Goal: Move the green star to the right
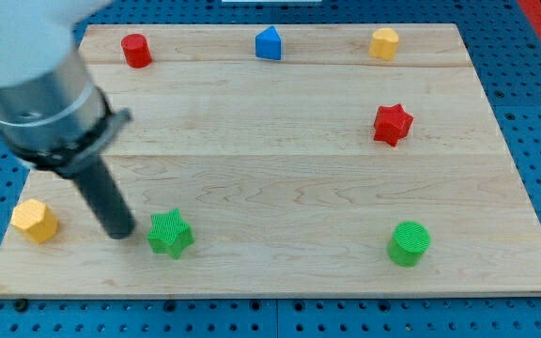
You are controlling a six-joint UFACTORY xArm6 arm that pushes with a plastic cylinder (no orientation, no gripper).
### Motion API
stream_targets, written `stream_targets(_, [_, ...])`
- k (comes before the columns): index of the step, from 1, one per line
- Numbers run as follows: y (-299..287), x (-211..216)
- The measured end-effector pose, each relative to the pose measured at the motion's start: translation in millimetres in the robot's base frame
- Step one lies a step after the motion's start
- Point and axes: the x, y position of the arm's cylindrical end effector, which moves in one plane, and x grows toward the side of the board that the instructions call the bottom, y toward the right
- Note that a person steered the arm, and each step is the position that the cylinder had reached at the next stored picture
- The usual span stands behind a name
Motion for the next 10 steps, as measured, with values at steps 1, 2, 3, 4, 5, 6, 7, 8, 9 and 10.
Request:
stream_targets(1, [29,16])
stream_targets(2, [29,23])
stream_targets(3, [56,19])
stream_targets(4, [95,9])
stream_targets(5, [95,8])
stream_targets(6, [94,8])
stream_targets(7, [87,2])
stream_targets(8, [64,-7])
stream_targets(9, [64,-18])
stream_targets(10, [74,-8])
